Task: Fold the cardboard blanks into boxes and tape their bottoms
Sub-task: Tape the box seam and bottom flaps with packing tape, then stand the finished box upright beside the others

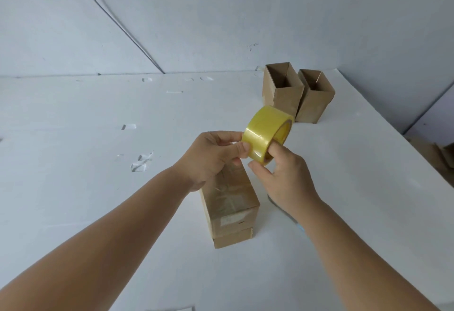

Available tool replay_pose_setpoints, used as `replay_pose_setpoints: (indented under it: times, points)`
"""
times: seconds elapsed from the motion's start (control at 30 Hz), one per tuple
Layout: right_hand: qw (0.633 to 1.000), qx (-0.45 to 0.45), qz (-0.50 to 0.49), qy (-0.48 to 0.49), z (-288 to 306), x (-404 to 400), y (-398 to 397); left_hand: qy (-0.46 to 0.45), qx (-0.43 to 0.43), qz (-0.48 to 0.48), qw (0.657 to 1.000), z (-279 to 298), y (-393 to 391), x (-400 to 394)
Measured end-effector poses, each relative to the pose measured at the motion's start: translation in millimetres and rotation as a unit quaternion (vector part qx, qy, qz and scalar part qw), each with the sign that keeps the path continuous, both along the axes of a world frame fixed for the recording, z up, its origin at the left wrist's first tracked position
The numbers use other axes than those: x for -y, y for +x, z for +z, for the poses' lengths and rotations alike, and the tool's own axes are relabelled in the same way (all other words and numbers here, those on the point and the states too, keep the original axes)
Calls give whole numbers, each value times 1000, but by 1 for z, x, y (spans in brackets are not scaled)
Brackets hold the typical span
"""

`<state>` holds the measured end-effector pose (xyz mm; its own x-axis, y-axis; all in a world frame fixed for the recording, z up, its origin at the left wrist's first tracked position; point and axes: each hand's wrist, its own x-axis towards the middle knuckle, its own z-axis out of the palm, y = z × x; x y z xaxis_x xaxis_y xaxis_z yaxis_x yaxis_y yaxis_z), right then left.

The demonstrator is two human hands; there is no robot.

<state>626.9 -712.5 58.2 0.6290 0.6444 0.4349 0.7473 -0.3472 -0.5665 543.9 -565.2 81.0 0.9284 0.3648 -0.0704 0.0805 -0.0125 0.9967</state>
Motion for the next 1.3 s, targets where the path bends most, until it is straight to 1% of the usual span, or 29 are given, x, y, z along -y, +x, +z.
replay_pose_setpoints:
  times: [0.1, 0.17, 0.23, 0.33, 0.4, 0.5, 0.57, 0.63, 0.77, 0.83, 0.87, 0.93, 1.0, 1.1, 1.13, 1.2, 1.23, 1.27, 1.3]
  points:
    - [999, 50, -12, -16, 4, 4, 2, 38, -29, -15, 999, 11, 2, -1]
    - [998, 63, -21, -21, 7, 6, 2, 90, -42, -9, 995, 18, 3, -3]
    - [999, 40, -23, -20, 7, 7, 3, 146, -44, -1, 988, 24, 6, -3]
    - [1000, -19, -20, 13, 9, 8, 4, 215, -30, 12, 976, 25, 8, 1]
    - [999, -38, -19, 23, 10, 8, 4, 282, -23, 25, 959, 22, 10, 5]
    - [997, -67, -24, 26, 12, 9, 4, 378, -13, 70, 923, 19, 12, 10]
    - [997, -76, -20, 26, 14, 10, 4, 388, -19, 92, 917, 16, 13, 12]
    - [997, -75, -16, 22, 14, 11, 4, 397, -41, 93, 912, 13, 13, 12]
    - [998, -42, -43, -14, 4, 13, 17, 428, -117, 58, 894, 3, 5, 11]
    - [995, -29, -59, -74, -10, 16, 28, 474, -143, 29, 868, -7, -7, 14]
    - [990, -17, -74, -122, -18, 19, 34, 496, -148, 13, 856, -13, -14, 17]
    - [968, 5, -109, -225, -37, 25, 45, 505, -144, -9, 851, -21, -28, 20]
    - [942, 13, -135, -306, -57, 33, 54, 507, -138, -29, 850, -25, -36, 20]
    - [914, 25, -161, -372, -82, 47, 63, 534, -136, -59, 833, -33, -46, 19]
    - [906, 22, -161, -391, -86, 51, 62, 532, -133, -64, 834, -36, -49, 18]
    - [903, 18, -157, -399, -90, 54, 60, 511, -122, -64, 848, -42, -54, 18]
    - [912, 21, -149, -381, -90, 53, 58, 501, -115, -64, 855, -44, -55, 17]
    - [929, 9, -135, -343, -87, 51, 54, 491, -106, -68, 862, -47, -57, 16]
    - [952, -9, -112, -284, -83, 46, 48, 477, -93, -74, 871, -49, -58, 15]
